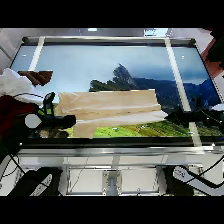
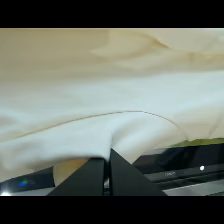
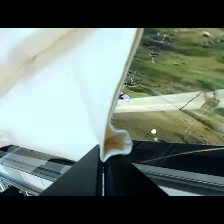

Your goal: Fold the shirts.

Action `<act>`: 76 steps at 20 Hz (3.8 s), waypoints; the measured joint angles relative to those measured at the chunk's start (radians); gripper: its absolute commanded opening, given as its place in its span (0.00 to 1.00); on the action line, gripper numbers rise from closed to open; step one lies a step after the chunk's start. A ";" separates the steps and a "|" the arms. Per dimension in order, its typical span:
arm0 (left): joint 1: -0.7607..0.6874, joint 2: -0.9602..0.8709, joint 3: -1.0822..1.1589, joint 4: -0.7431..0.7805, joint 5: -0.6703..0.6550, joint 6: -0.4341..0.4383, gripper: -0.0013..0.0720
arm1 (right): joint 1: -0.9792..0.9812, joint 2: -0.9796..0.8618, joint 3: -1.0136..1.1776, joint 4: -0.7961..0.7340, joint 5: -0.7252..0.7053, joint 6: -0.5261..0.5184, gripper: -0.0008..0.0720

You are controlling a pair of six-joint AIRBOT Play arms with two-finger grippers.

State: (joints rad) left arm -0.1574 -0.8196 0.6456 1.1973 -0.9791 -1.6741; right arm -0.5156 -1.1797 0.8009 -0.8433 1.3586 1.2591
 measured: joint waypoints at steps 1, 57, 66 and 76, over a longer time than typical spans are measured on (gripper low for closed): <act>0.000 0.000 0.023 0.018 -0.005 -0.002 0.04 | 0.000 0.004 0.018 0.003 0.003 0.000 0.05; -0.045 -0.824 0.962 0.107 0.165 0.303 0.51 | 0.231 -0.605 0.576 -0.021 -0.188 0.050 0.96; -0.152 -0.887 0.962 0.083 0.221 0.475 0.48 | 0.246 -0.697 0.578 0.129 -0.163 -0.025 0.84; -0.180 -0.962 0.961 0.056 0.188 0.525 0.04 | 0.317 -0.720 0.579 0.293 -0.095 -0.109 0.05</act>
State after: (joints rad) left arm -0.3370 -1.7817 1.6062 1.2530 -0.7906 -1.1496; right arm -0.1982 -1.8999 1.3796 -0.5503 1.2633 1.1500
